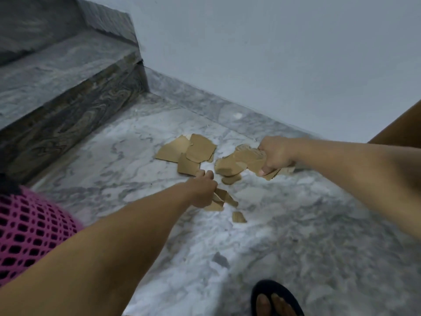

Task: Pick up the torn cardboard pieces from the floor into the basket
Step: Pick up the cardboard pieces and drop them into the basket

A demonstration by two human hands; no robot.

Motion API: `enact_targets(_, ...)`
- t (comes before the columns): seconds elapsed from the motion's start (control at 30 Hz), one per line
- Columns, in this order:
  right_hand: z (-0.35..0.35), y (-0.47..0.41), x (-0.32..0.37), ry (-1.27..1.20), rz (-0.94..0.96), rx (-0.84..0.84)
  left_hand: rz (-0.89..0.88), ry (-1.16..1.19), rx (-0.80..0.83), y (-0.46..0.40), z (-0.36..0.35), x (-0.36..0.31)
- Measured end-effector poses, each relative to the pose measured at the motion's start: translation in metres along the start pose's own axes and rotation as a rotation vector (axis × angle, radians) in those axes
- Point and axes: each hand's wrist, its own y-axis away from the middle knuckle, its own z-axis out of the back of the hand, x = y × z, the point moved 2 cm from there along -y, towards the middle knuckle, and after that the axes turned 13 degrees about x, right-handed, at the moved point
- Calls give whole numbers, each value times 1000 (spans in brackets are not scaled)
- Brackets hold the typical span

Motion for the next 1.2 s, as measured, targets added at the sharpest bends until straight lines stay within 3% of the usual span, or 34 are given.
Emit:
enact_targets(0.13,-21,-49,2,-42,44,24,-11,-22,29,-19,-14,-4)
enact_targets(0.27,-40,-94,8,14,98,-58,-71,-47,-98,-19,-31,-3)
enact_targets(0.5,-49,-130,16,155,212,-114,-14,162,-78,-20,-26,5)
enact_targets(0.6,-46,-134,14,145,210,-165,-39,138,-61,-23,-30,5)
enact_targets(0.8,-47,-136,14,71,158,-77,-51,344,-87,-27,-34,12)
enact_targets(1.2,-35,-144,28,89,143,-31,258,487,-228,-11,-20,89)
